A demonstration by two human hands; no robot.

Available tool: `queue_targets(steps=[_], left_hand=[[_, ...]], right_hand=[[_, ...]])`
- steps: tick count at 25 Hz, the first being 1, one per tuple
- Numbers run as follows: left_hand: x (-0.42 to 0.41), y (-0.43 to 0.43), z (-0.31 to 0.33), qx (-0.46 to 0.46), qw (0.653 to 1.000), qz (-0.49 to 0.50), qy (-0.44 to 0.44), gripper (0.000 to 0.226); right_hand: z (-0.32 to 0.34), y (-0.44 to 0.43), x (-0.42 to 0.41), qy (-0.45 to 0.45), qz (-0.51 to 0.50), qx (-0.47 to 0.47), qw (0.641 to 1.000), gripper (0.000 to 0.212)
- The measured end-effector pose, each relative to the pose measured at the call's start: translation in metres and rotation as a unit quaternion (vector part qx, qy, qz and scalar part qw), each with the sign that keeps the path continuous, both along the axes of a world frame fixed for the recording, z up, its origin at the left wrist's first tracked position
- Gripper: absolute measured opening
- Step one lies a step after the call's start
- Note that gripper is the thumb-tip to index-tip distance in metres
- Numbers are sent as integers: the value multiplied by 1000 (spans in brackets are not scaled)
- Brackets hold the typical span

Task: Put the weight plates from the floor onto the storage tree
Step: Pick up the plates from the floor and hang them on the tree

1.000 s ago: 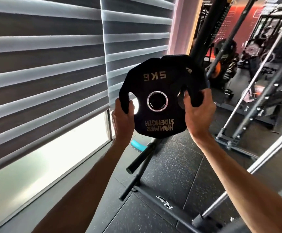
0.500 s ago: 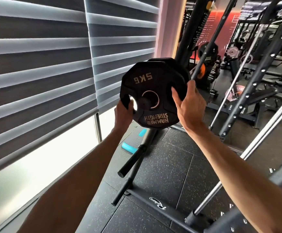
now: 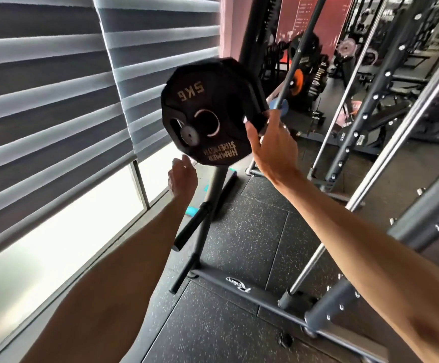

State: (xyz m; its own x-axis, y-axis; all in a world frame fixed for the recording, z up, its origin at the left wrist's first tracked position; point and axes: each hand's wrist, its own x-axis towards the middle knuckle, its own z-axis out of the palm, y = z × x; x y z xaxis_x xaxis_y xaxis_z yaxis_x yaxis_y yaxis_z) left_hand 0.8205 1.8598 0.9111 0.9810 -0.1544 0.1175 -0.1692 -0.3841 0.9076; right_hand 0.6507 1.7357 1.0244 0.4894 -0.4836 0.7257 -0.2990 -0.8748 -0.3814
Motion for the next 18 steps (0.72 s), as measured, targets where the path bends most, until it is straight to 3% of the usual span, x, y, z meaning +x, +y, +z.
queue_targets(steps=[3, 5, 10, 13, 18], left_hand=[[-42, -10, -30, 94, 993, 4, 72, 38], [-87, -22, -48, 159, 981, -37, 105, 41], [-242, -88, -102, 225, 952, -142, 151, 37], [-346, -146, -148, 296, 907, -234, 186, 28], [-533, -236, -207, 398, 810, -402, 153, 36]], right_hand=[[-48, -17, -47, 100, -3, 5, 995, 43], [-85, -35, -92, 188, -10, 24, 982, 41], [-172, -82, -256, 340, -22, 123, 932, 38], [-212, -113, -365, 385, -49, 192, 901, 32], [-267, -156, -545, 449, -105, 275, 844, 32]])
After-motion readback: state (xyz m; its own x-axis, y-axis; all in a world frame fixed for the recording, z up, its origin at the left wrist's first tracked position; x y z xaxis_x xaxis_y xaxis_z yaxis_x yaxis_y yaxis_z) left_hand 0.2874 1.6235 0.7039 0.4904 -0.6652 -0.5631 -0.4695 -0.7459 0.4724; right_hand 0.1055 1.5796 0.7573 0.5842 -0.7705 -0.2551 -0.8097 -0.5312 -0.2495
